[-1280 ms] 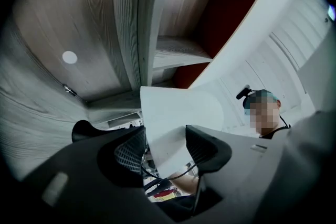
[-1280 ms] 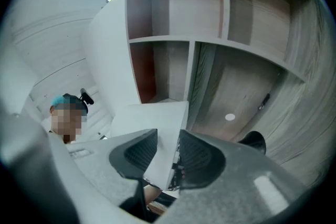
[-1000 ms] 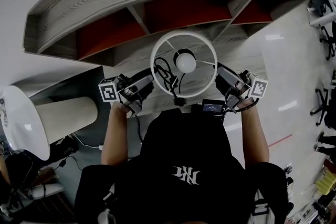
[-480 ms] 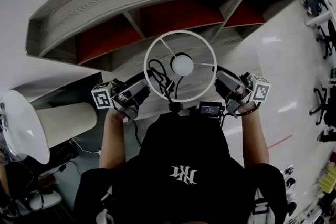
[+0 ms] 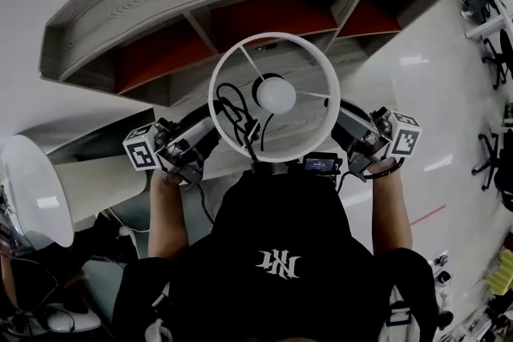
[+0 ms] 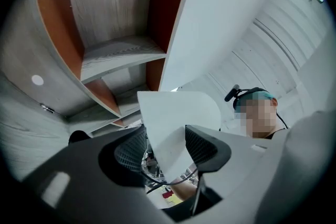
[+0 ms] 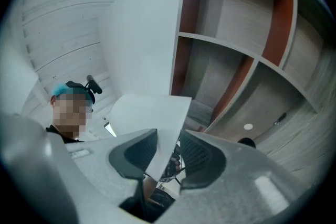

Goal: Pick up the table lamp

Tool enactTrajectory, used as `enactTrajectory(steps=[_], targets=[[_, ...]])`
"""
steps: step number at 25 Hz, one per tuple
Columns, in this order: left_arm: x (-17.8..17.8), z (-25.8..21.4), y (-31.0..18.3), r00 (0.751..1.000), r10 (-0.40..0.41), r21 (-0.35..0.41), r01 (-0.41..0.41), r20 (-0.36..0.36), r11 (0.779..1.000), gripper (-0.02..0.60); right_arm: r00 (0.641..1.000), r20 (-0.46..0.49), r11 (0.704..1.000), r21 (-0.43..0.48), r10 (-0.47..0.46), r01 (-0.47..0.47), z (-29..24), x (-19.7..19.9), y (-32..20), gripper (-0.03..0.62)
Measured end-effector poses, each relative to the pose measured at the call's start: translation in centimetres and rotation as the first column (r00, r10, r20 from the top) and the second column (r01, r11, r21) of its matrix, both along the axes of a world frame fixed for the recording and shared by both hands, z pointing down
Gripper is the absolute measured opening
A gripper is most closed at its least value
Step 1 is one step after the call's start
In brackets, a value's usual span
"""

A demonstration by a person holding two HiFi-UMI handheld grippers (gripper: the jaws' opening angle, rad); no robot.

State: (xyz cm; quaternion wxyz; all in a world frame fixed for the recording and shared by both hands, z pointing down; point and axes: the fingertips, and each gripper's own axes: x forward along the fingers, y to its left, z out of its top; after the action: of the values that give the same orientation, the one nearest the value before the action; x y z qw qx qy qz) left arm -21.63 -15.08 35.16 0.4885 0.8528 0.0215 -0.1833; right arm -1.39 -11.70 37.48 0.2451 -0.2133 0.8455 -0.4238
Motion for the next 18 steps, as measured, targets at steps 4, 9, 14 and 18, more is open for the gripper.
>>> enactTrajectory(steps=[4, 9, 14, 18], targets=[[0.04, -0.22, -0.07, 1.0, 0.0, -0.002, 0.001, 0.015, 1.0, 0.224, 1.0, 0.005, 1.0, 0.007, -0.001, 0.001, -0.44, 0.04, -0.02, 0.133], [0.05, -0.11, -0.06, 1.0, -0.001, -0.008, 0.001, 0.021, 1.0, 0.225, 1.0, -0.02, 1.0, 0.014, 0.001, -0.001, -0.55, 0.02, -0.03, 0.133], [0.11, -0.1, 0.06, 1.0, 0.005, -0.005, -0.005, 0.018, 1.0, 0.225, 1.0, -0.017, 1.0, 0.022, 0.01, -0.009, -0.57, 0.14, 0.01, 0.13], [0.19, -0.12, 0.19, 1.0, 0.008, -0.008, -0.008, 0.015, 1.0, 0.224, 1.0, -0.009, 1.0, 0.023, 0.01, -0.01, -0.67, 0.22, 0.08, 0.13]])
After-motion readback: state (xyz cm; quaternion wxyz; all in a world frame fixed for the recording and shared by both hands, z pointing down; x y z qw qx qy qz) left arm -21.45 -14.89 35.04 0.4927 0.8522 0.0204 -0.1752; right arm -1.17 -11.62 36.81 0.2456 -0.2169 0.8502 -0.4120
